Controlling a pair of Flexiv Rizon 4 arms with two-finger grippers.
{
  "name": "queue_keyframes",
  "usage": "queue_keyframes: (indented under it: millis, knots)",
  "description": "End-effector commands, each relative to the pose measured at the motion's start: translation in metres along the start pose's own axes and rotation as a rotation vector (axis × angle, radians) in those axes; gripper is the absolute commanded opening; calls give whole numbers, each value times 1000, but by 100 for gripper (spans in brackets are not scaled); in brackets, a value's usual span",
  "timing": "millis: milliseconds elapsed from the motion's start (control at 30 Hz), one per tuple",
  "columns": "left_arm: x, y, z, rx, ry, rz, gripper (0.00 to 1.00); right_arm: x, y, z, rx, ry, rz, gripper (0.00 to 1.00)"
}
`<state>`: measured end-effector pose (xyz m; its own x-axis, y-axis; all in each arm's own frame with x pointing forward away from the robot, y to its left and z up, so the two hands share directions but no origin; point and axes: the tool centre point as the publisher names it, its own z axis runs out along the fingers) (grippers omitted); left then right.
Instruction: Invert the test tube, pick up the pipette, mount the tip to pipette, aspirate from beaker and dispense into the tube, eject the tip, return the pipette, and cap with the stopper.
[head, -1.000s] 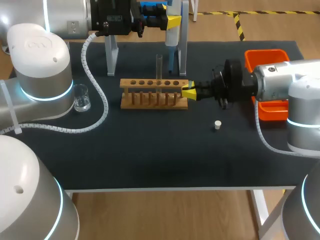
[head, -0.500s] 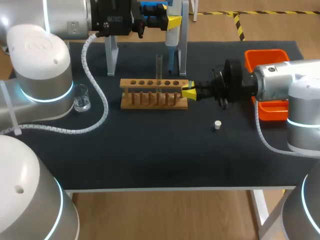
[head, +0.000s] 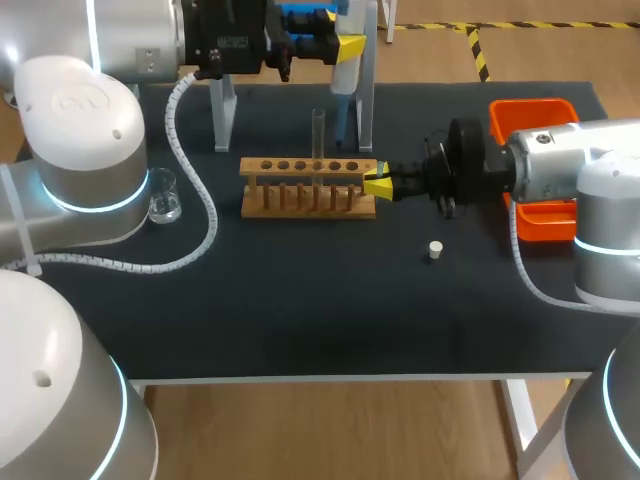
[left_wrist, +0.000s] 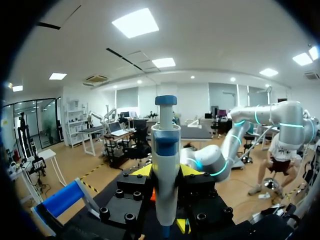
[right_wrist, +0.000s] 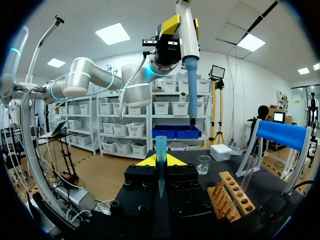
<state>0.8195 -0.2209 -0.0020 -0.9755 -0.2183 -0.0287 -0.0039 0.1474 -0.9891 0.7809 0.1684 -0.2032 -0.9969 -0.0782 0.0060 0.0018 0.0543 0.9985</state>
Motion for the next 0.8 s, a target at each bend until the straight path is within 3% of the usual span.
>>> queue_keyframes:
  millis: [33,567,800]
  knots:
    - [0,0,1,1,-3,0,0,0,0,0,1,0,0,0]
    - [0,0,1,1,-3,0,0,0,0,0,1,0,0,0]
    - [0,0,1,1,-3,0,0,-15,0,14,13,-10,4,0]
